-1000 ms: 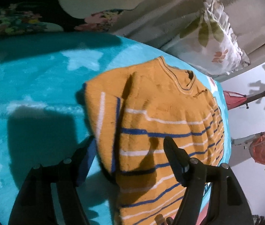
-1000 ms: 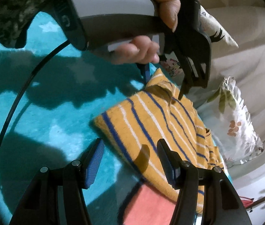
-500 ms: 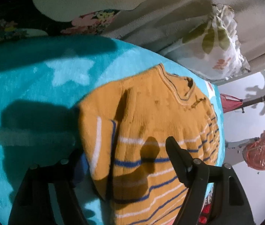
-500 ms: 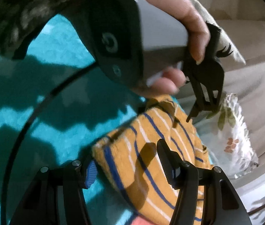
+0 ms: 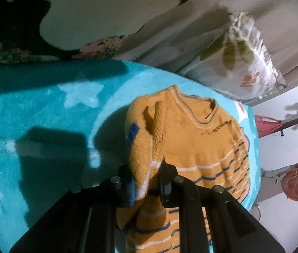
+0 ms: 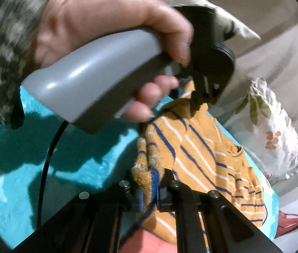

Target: Fold small clothes

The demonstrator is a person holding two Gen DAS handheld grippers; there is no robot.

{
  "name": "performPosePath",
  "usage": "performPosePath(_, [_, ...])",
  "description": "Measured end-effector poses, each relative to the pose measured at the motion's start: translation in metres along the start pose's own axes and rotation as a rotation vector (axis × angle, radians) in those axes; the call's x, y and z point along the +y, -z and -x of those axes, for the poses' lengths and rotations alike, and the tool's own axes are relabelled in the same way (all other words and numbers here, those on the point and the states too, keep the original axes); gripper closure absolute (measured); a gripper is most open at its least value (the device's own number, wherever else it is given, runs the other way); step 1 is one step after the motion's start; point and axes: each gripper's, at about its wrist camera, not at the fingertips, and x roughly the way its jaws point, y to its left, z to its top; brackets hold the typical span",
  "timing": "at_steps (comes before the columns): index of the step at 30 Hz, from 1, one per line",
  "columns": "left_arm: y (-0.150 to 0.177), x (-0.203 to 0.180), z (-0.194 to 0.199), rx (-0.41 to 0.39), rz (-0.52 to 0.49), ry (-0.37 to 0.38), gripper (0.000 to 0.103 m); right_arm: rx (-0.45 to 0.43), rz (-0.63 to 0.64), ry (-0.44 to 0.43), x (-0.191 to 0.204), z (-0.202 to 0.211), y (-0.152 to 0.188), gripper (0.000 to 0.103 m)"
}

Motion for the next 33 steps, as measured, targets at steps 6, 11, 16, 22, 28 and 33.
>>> performPosePath(6, [0.0, -0.034, 0.014, -0.055, 0.019, -0.008, 0.088, -0.057, -0.059, -0.032, -0.043, 0.022, 0.017, 0.095])
performPosePath(11, [-0.003, -0.089, 0.012, -0.084, 0.012, -0.001, 0.088, -0.085, -0.113, -0.057, -0.09, 0.04, 0.039, 0.095])
performPosePath(16, [-0.007, -0.144, -0.013, -0.082, -0.007, -0.002, 0.089, -0.09, -0.156, -0.055, -0.135, 0.051, 0.066, 0.095])
performPosePath(22, [-0.006, -0.194, -0.051, -0.044, -0.03, -0.016, 0.089, -0.075, -0.219, -0.059, -0.182, 0.055, 0.103, 0.095])
performPosePath(28, [-0.004, -0.227, -0.083, -0.017, -0.053, -0.034, 0.089, -0.053, -0.272, -0.048, -0.211, 0.053, 0.133, 0.095])
performPosePath(33, [-0.001, -0.238, -0.102, 0.003, -0.049, -0.048, 0.089, -0.044, -0.305, -0.053, -0.229, 0.051, 0.147, 0.095])
